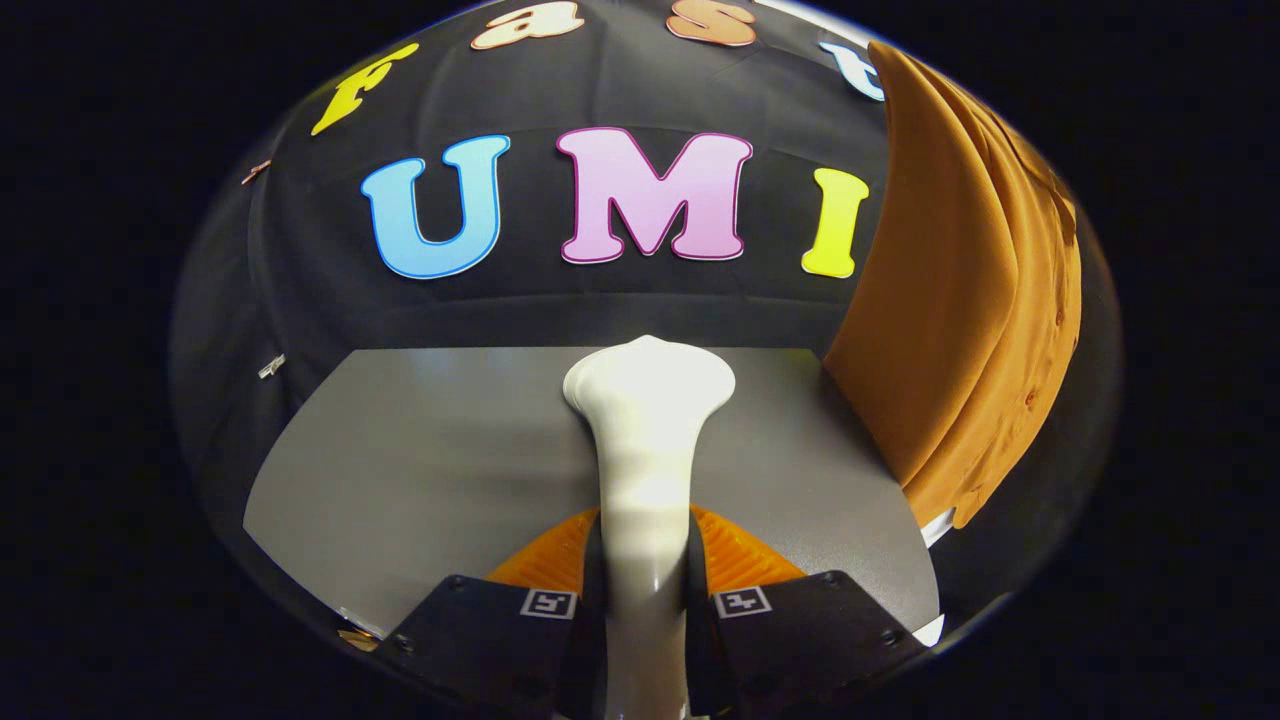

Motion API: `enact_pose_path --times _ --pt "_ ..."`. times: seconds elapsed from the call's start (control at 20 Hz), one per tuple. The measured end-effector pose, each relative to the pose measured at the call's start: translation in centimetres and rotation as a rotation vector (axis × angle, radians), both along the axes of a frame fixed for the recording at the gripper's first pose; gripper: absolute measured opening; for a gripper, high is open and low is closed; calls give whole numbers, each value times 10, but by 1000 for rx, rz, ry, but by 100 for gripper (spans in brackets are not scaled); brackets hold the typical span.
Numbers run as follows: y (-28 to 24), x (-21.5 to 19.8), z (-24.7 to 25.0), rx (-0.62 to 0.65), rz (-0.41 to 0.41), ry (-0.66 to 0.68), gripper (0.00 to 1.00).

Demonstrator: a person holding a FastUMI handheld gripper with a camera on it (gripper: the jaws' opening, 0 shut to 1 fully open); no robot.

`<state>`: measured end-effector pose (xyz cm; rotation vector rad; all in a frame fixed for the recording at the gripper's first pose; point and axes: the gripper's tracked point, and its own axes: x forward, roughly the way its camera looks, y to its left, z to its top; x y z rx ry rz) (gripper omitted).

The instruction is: Iron the clothes twice with a garment steamer, once on the left side and once on the right side.

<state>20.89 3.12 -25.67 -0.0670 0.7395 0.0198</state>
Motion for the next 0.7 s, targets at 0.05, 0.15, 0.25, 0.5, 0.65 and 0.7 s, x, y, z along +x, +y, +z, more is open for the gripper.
enact_pose_path --times 0.05,0.15,0.25,0.5,0.65,0.7 --pt "0 -1 4 0 -1 -10 35" --pt "0 -3 18 0 -3 -40 35" --pt "0 -8 32 -10 -3 -74 35" --pt "0 -27 53 -11 -17 -123 34" --pt "0 -40 70 -16 -33 -162 35" --pt "0 -46 74 -17 -35 -170 34"
